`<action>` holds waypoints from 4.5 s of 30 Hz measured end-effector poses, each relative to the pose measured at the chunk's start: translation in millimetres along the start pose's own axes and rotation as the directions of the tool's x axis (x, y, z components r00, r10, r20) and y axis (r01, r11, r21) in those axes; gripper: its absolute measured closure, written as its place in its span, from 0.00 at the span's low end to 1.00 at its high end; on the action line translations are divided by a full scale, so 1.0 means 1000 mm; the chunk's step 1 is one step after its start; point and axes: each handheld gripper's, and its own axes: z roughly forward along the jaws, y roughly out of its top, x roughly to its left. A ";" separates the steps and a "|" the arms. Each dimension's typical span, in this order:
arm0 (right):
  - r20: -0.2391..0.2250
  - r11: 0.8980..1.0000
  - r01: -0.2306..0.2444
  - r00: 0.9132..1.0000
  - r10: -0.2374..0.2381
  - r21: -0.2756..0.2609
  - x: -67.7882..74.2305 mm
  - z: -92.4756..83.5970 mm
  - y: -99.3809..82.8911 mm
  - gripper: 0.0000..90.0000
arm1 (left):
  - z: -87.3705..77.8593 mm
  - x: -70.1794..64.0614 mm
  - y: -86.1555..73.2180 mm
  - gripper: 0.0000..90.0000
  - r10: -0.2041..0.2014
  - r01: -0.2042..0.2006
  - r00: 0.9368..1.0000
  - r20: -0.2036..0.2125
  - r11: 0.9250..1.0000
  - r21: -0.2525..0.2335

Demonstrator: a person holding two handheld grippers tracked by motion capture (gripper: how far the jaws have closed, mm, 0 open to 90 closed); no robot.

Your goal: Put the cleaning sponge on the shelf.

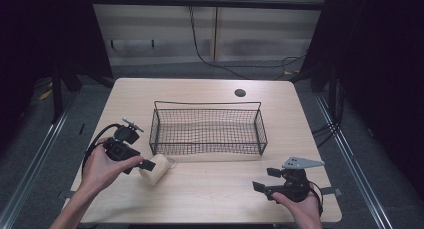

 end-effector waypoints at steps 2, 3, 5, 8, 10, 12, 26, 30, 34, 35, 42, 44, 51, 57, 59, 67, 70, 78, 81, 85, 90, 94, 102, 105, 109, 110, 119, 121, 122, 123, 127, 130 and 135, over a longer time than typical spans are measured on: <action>0.000 1.000 -0.004 1.000 0.004 0.000 0.000 0.000 0.000 0.22 | 0.003 0.002 0.002 0.27 0.006 -0.006 1.000 0.002 1.000 0.025; 0.000 1.000 -0.004 1.000 0.004 0.000 0.000 0.000 0.000 0.22 | 0.005 0.001 0.004 0.27 -0.002 0.002 1.000 -0.002 1.000 0.022; -0.005 1.000 -0.004 1.000 0.004 0.003 0.000 0.000 0.000 0.21 | 0.007 0.002 0.008 0.27 0.013 -0.013 1.000 -0.002 0.999 0.048; -0.008 1.000 -0.001 1.000 0.001 0.003 0.000 0.001 0.000 0.21 | 0.010 0.000 0.012 0.28 0.019 -0.019 1.000 -0.004 0.998 0.064; -0.008 1.000 0.000 1.000 0.000 0.009 -0.001 0.001 0.000 0.21 | 0.013 -0.001 0.015 0.28 0.010 -0.009 1.000 -0.013 0.996 0.084; -0.010 1.000 -0.006 1.000 0.006 0.011 0.000 0.001 0.000 0.21 | 0.015 -0.001 0.018 0.28 0.006 -0.002 0.999 -0.043 0.996 0.090; -0.019 1.000 -0.007 1.000 0.008 0.028 0.000 0.003 -0.001 0.20 | 0.036 0.012 0.021 0.23 -0.019 0.023 0.999 -0.027 0.989 0.146; -0.019 0.999 -0.008 1.000 0.009 0.031 -0.001 0.003 0.000 0.20 | 0.041 0.016 0.020 0.23 -0.025 0.029 0.999 -0.024 0.986 0.163; -0.022 0.999 -0.008 1.000 0.009 0.037 -0.001 0.004 0.000 0.19 | 0.047 0.017 0.021 0.24 -0.022 0.024 1.000 -0.015 0.983 0.182; -0.024 0.999 -0.007 1.000 0.008 0.037 -0.001 0.004 0.000 0.19 | 0.048 0.016 0.021 0.24 -0.022 0.024 1.000 -0.013 0.983 0.182; -0.031 0.999 -0.008 0.999 0.010 0.045 -0.001 0.005 0.000 0.19 | 0.062 0.016 0.023 0.22 -0.025 0.029 0.999 -0.023 0.976 0.215; -0.033 0.999 -0.008 0.999 0.009 0.044 -0.001 0.005 -0.001 0.19 | 0.066 0.016 0.023 0.23 -0.021 0.026 1.000 -0.021 0.972 0.234; -0.033 0.999 -0.007 0.999 0.008 0.053 -0.001 0.006 -0.001 0.19 | 0.073 0.014 0.025 0.26 -0.020 0.027 0.999 -0.027 0.966 0.258; -0.037 0.998 -0.007 0.999 0.009 0.059 -0.001 0.007 -0.001 0.18 | 0.080 0.013 0.025 0.26 -0.013 0.023 0.999 -0.039 0.959 0.283; -0.036 0.999 -0.005 0.999 0.007 0.054 -0.001 0.006 -0.001 0.18 | 0.082 0.013 0.026 0.28 -0.009 0.020 0.999 -0.036 0.952 0.304; -0.036 0.999 -0.006 0.999 0.008 0.054 -0.001 0.006 -0.001 0.18 | 0.081 0.011 0.026 0.29 -0.005 0.023 0.998 -0.057 0.949 0.315; -0.036 0.998 -0.007 0.999 0.009 0.056 -0.001 0.006 -0.001 0.18 | 0.078 0.011 0.026 0.29 -0.004 0.023 0.998 -0.065 0.956 0.292; -0.032 0.998 -0.013 0.999 0.015 0.063 -0.001 0.007 -0.001 0.18 | 0.070 0.005 0.024 0.30 0.016 0.008 0.997 -0.081 0.956 0.294; -0.030 0.998 -0.011 0.999 0.013 0.067 -0.001 0.007 -0.001 0.18 | 0.066 -0.001 0.025 0.30 0.036 -0.009 0.996 -0.083 0.952 0.305; -0.029 0.997 -0.013 0.999 0.015 0.070 -0.001 0.007 -0.001 0.18 | 0.058 -0.006 0.028 0.30 0.048 -0.023 0.996 -0.075 0.952 0.304; -0.030 0.997 -0.014 0.999 0.017 0.070 -0.001 0.008 -0.001 0.18 | 0.049 -0.006 0.030 0.30 0.051 -0.032 0.997 -0.054 0.953 0.302; -0.030 0.997 -0.017 0.999 0.019 0.071 -0.001 0.007 -0.001 0.18 | 0.042 -0.005 0.030 0.30 0.046 -0.028 0.998 -0.050 0.951 0.307; -0.032 0.997 -0.018 0.999 0.020 0.072 -0.001 0.008 -0.001 0.18 | 0.029 -0.004 0.033 0.30 0.031 -0.017 0.999 -0.044 0.954 0.300; -0.033 0.997 -0.019 0.999 0.021 0.072 -0.001 0.008 -0.001 0.18 | 0.025 -0.004 0.034 0.30 0.031 -0.018 0.999 -0.037 0.953 0.303; -0.033 0.997 -0.019 0.999 0.022 0.073 -0.001 0.008 -0.001 0.18 | 0.023 -0.004 0.035 0.30 0.024 -0.021 1.000 -0.007 0.953 0.301; -0.033 0.997 -0.019 0.999 0.022 0.073 -0.001 0.008 -0.001 0.18 | 0.023 -0.003 0.035 0.30 0.028 -0.025 1.000 -0.005 0.953 0.301; -0.034 0.997 -0.021 0.999 0.024 0.077 -0.001 0.008 -0.001 0.18 | 0.016 0.001 0.039 0.30 0.000 -0.002 1.000 0.006 0.963 0.270; -0.034 0.997 -0.022 0.999 0.025 0.076 -0.001 0.008 -0.001 0.18 | 0.013 0.001 0.042 0.30 0.000 -0.001 1.000 0.005 0.963 0.268; -0.035 0.997 -0.023 0.999 0.025 0.076 -0.001 0.008 -0.001 0.18 | 0.011 0.000 0.043 0.30 0.001 -0.003 1.000 0.006 0.964 0.266; -0.034 0.997 -0.022 0.999 0.025 0.076 -0.001 0.008 -0.001 0.18 | 0.010 -0.001 0.044 0.30 0.003 -0.004 1.000 0.003 0.965 0.264; -0.035 0.997 -0.022 0.999 0.025 0.077 -0.001 0.008 -0.001 0.18 | 0.005 -0.003 0.049 0.30 0.004 -0.004 1.000 0.002 0.965 0.263; -0.036 0.997 -0.023 0.999 0.026 0.076 -0.001 0.008 -0.001 0.18 | 0.001 -0.004 0.052 0.30 0.011 -0.013 1.000 0.008 0.966 0.258; -0.036 0.997 -0.023 0.999 0.026 0.076 -0.001 0.008 -0.001 0.18 | -0.006 -0.005 0.056 0.30 0.018 -0.023 1.000 0.022 0.966 0.256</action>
